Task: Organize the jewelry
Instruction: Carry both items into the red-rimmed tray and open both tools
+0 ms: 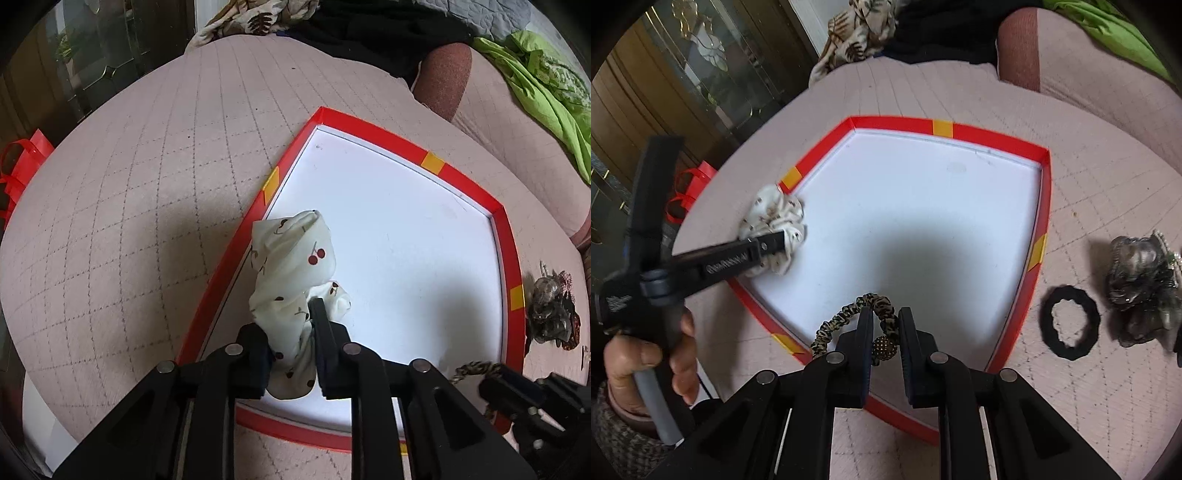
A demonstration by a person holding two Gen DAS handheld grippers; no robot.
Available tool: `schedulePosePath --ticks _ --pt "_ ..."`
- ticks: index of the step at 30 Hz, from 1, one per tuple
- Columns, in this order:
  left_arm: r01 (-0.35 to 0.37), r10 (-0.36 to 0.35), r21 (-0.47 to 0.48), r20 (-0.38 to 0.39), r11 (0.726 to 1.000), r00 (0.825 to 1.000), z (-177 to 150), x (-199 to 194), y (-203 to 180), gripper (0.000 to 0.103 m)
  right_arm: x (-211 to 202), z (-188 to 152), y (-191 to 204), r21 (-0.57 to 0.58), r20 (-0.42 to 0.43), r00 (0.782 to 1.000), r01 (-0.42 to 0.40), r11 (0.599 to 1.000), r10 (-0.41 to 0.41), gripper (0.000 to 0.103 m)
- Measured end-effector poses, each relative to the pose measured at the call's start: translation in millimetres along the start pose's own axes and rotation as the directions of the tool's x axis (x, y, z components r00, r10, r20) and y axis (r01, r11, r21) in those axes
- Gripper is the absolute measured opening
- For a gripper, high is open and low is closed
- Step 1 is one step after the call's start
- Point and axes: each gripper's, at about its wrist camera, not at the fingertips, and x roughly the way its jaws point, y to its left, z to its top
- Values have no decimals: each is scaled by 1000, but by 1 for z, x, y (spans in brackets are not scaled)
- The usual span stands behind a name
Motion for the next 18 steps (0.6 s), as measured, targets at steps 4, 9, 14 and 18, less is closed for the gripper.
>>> schedulePosePath --ticks 4,9,14,18 --pt "3 -3 -29 6 1000 1000 1 -4 3 31 1 -6 1 -21 -1 1000 26 999 -26 20" --pt "19 -18 -59 29 998 999 2 -18 6 41 -8 -10 5 -42 24 998 54 998 -53 46" --pt "2 0 -39 49 999 999 -2 -36 -3 43 -23 -16 10 -67 43 997 65 996 -62 47" --pt "-4 4 5 71 1000 997 -11 -52 -21 45 -44 -26 9 -68 69 996 66 996 -61 53"
